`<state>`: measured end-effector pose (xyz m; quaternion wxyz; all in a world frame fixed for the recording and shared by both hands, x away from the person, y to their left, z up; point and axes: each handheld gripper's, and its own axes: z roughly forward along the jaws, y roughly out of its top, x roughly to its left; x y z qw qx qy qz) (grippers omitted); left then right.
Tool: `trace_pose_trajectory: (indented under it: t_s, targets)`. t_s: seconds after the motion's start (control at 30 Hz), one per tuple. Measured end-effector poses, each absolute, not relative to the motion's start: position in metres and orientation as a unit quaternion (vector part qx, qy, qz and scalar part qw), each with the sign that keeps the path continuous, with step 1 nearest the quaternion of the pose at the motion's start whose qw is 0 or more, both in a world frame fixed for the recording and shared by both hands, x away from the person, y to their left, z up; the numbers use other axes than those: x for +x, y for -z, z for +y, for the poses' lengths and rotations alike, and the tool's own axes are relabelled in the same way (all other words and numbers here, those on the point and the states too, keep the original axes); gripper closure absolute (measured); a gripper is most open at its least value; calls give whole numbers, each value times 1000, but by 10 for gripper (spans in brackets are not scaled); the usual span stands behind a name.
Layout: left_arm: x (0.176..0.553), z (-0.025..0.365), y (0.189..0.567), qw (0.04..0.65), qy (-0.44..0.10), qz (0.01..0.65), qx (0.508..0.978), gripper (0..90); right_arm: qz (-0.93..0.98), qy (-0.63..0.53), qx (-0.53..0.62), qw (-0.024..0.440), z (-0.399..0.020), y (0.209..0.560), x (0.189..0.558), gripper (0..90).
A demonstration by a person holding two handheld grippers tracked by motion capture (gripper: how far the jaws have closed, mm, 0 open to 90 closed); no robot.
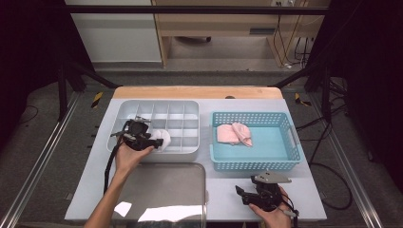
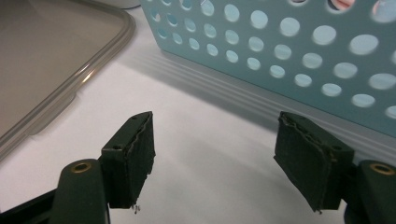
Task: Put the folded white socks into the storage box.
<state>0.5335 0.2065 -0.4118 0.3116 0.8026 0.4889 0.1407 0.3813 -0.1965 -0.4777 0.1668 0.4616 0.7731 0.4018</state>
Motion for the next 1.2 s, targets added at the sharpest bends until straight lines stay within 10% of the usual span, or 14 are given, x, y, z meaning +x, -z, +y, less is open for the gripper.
trace_pose_trajectory:
  t_s: [0.2,0.4,0.9,1.2]
  targets:
    - [533,208,413,303,-141,505,796,653,775,-402,459,165,-196,477,381,288]
    - [527,210,409,285,-139,499,807,715,772,-404,462,166,-197,477,381,288]
    - [541,201,421,222,-108,492,835,717,776,-399,463,158,-196,479,382,286]
    - [527,219,410,305,-112,480,815,521,776,-400,460,161,-197,478,382,280]
